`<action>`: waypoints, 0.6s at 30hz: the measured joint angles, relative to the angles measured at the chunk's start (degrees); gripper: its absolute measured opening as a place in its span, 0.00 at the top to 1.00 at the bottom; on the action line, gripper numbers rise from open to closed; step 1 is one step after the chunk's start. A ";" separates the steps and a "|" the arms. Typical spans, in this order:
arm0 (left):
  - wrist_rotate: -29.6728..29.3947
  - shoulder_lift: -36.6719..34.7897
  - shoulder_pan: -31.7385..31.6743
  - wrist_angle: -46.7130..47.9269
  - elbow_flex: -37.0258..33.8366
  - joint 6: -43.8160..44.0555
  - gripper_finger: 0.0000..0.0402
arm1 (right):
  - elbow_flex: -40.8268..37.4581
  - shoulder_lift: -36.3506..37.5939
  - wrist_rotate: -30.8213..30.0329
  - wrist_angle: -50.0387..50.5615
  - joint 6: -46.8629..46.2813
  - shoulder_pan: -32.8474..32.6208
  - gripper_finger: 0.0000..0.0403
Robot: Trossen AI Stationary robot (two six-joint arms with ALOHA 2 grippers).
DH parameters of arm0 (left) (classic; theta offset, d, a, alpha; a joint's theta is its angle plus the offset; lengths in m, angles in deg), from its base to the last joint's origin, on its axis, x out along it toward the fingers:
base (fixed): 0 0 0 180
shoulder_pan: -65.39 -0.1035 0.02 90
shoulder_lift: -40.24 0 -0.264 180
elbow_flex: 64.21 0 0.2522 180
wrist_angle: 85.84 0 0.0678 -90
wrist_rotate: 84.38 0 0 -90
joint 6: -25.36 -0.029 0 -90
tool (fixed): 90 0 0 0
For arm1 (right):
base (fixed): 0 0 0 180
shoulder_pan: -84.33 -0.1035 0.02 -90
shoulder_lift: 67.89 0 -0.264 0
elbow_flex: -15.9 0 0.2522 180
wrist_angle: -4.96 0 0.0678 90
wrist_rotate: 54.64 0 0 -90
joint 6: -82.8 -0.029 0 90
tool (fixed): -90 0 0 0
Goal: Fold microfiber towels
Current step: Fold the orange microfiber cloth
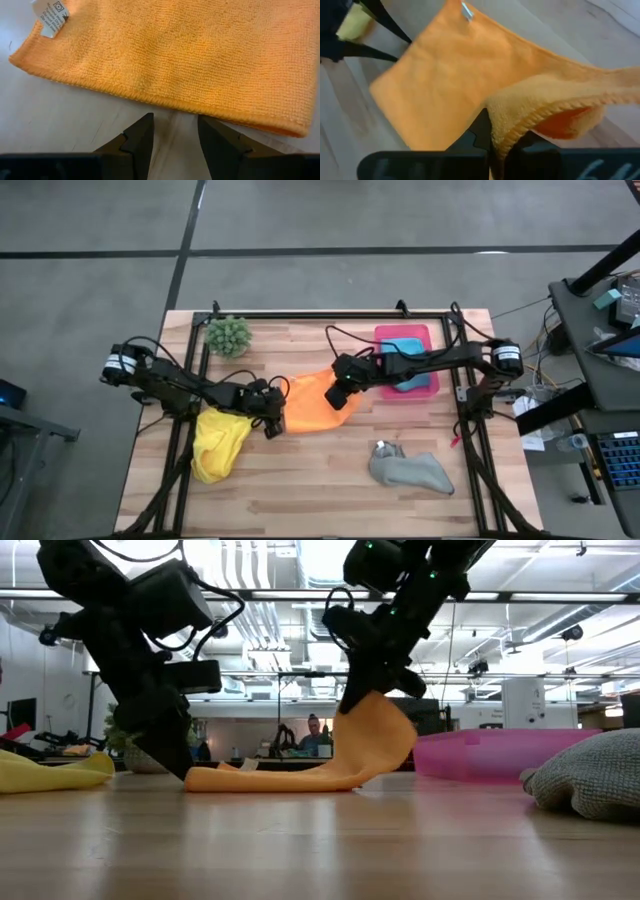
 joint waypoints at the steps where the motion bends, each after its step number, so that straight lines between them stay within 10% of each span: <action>1: 0.00 0.00 0.00 -0.02 -0.01 0.00 0.66 | -0.02 -0.36 0.04 -0.31 -0.01 -0.02 0.98; 18: -0.26 0.15 0.00 -1.61 -0.11 -0.09 0.66 | -0.07 -4.98 0.56 -11.25 -0.17 -0.02 0.98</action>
